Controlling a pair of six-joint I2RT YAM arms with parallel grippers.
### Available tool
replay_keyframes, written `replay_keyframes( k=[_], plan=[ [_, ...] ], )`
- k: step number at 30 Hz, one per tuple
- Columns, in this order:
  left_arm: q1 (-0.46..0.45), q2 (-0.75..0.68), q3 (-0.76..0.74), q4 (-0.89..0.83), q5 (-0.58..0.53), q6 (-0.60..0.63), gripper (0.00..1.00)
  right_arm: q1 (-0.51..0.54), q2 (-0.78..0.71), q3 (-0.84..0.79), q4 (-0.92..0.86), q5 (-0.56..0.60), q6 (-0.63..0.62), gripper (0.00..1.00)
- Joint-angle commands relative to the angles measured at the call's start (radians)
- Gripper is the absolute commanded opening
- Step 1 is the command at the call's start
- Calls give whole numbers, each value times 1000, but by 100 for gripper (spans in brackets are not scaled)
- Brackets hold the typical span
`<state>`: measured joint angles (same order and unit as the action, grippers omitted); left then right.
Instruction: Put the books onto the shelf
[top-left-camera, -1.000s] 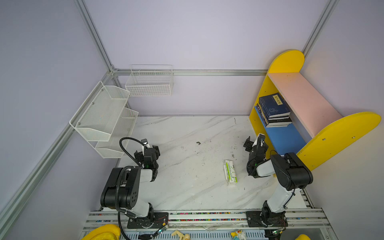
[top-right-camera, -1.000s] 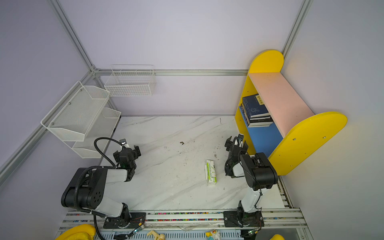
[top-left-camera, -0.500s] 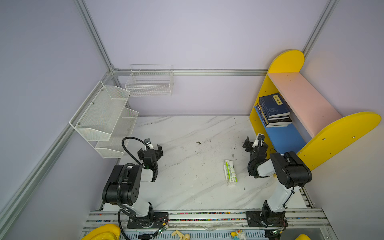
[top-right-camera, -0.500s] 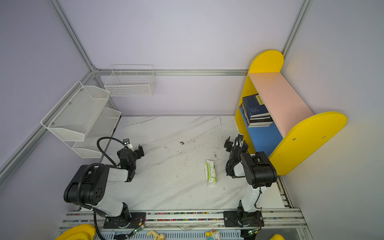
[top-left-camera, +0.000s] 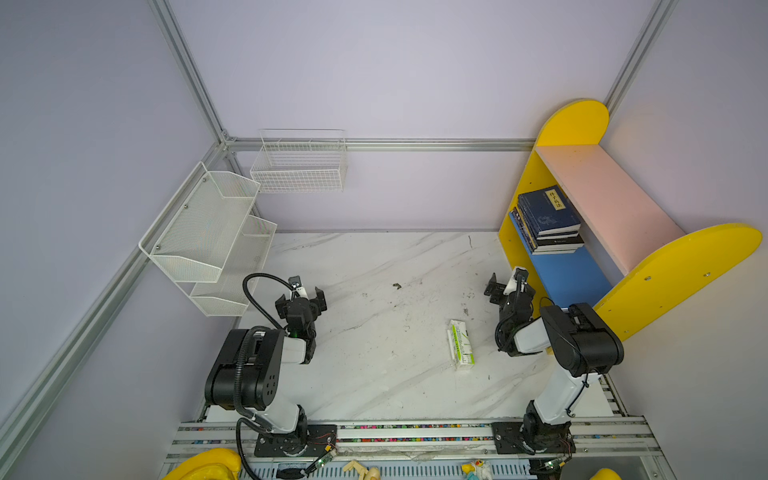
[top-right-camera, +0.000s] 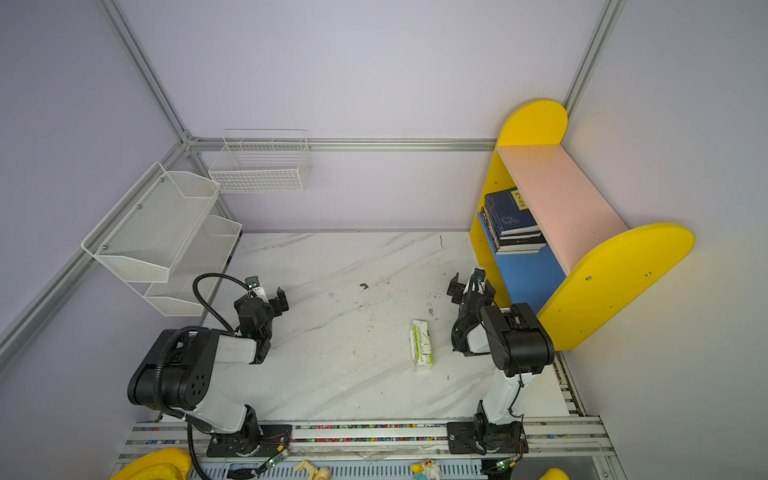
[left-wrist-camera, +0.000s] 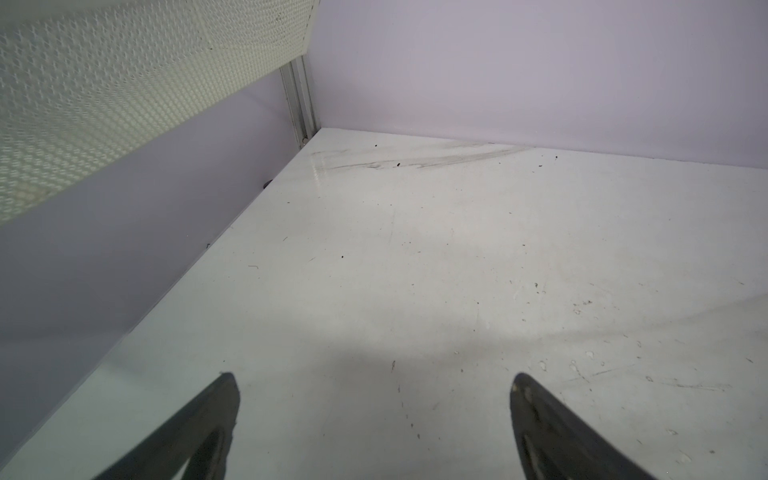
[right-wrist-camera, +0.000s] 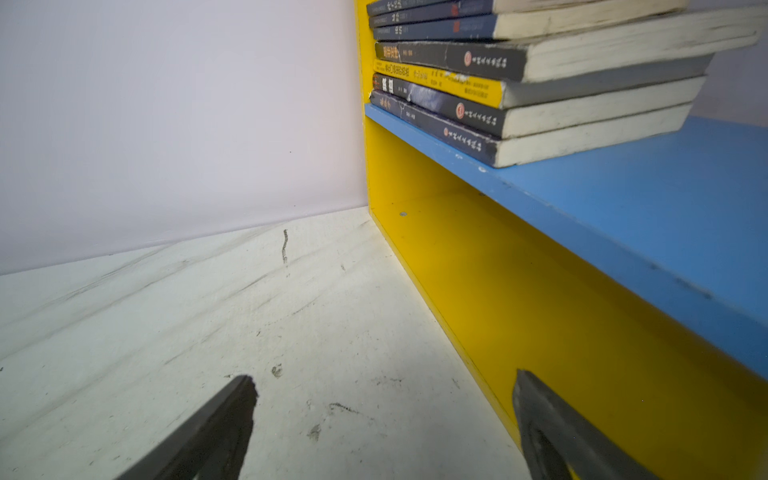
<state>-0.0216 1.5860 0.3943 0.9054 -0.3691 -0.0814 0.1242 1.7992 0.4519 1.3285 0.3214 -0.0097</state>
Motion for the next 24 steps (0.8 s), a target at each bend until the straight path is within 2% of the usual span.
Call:
replay_keyframes(
  k=[1,24],
  plan=[
    [3,-14,-28,68,6,26,100,-1,-12,1,46,2,-18,97],
    [3,-12,-27,66,6,27,100,-5,-9,13,20,-10,-1,97]
  ],
)
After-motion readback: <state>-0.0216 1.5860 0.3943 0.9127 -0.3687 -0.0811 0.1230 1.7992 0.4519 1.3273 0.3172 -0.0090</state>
